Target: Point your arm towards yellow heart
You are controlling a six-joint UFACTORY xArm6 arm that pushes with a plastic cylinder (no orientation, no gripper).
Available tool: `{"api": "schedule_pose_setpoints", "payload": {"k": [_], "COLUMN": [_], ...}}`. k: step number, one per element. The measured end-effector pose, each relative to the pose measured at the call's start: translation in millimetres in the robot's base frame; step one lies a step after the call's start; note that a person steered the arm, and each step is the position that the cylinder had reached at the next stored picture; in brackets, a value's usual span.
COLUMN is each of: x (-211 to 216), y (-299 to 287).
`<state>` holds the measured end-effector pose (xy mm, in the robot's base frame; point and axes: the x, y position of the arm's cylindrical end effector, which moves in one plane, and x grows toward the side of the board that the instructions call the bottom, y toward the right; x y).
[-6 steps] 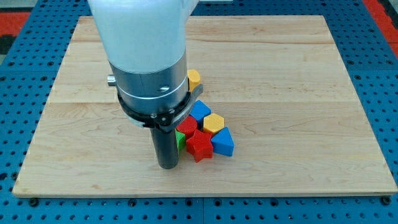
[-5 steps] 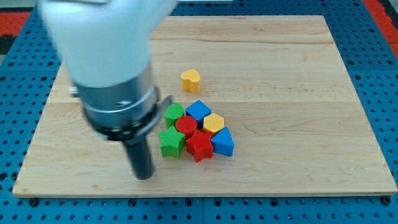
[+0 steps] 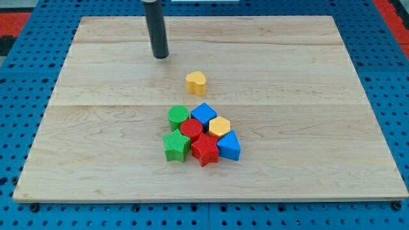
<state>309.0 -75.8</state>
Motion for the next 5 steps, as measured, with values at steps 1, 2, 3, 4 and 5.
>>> {"api": "schedule_pose_setpoints", "payload": {"k": [1,2,3,4,5], "x": [-4,-3,21,51,86], "y": [78,129,129,116,66]}}
